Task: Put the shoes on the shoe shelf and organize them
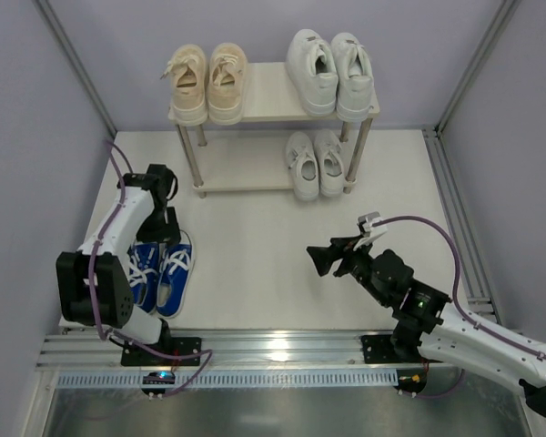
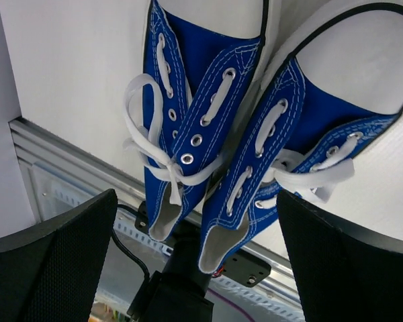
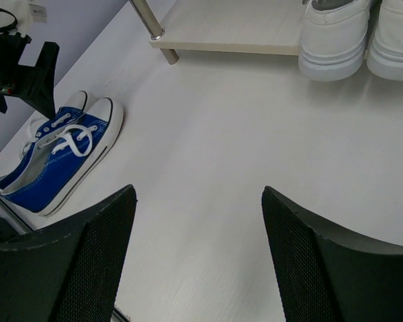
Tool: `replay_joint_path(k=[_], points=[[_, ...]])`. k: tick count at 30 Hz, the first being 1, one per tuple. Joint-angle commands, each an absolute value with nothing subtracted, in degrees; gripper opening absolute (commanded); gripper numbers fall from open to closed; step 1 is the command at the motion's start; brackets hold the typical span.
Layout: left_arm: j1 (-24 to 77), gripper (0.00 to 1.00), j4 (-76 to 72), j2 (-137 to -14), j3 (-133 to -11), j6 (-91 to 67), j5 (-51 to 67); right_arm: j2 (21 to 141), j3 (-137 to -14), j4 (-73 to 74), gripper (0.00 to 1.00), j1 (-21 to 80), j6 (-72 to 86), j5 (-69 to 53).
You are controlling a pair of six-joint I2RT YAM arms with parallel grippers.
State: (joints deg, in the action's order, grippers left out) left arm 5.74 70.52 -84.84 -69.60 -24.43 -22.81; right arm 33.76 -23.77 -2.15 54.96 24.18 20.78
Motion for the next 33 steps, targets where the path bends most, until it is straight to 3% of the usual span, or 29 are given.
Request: replay_joint_path(k=[1, 7, 23, 26, 27, 29, 31, 32, 33], points=[[4.66, 1.00, 70.75, -88.93, -70.05, -22.76, -21.35, 32.08, -24.78, -0.71, 0.78, 55.28, 23.65, 20.13], [4.04, 1.00, 68.82, -93.86, -69.52, -20.66, -15.39, 30.23, -25.05, 1.84, 0.78, 55.28, 22.68, 20.74], [1.32, 0.97, 66.89, -102.48, -70.93, -19.60, -17.14, 31.11, -24.26, 2.55, 0.78, 55.28, 23.73, 22.32], [0.26, 0.88, 66.53, -102.74, -71.10, -19.25, -16.18, 31.55, -24.43, 2.37, 0.78, 55.28, 23.64, 22.41], [0.26, 0.79, 66.27, -102.92, -71.02, -19.25, -15.82, 31.64, -24.43, 2.29, 0.77, 55.28, 23.56, 22.41], [-1.49, 0.71, 66.36, -103.36, -71.28, -19.16, -14.77, 32.08, -24.52, 2.20, 0.77, 55.28, 23.38, 22.41], [-1.50, 0.48, 66.27, -103.80, -71.45, -18.81, -13.37, 32.60, -24.61, 1.76, 0.77, 55.28, 23.38, 22.41], [-1.49, 0.32, 66.27, -104.06, -71.28, -18.72, -12.05, 32.87, -24.70, 1.67, 0.76, 55.28, 23.38, 22.24], [-1.58, 0.24, 66.18, -104.15, -71.28, -18.72, -11.43, 33.31, -24.78, 1.67, 0.76, 55.28, 23.38, 22.24]])
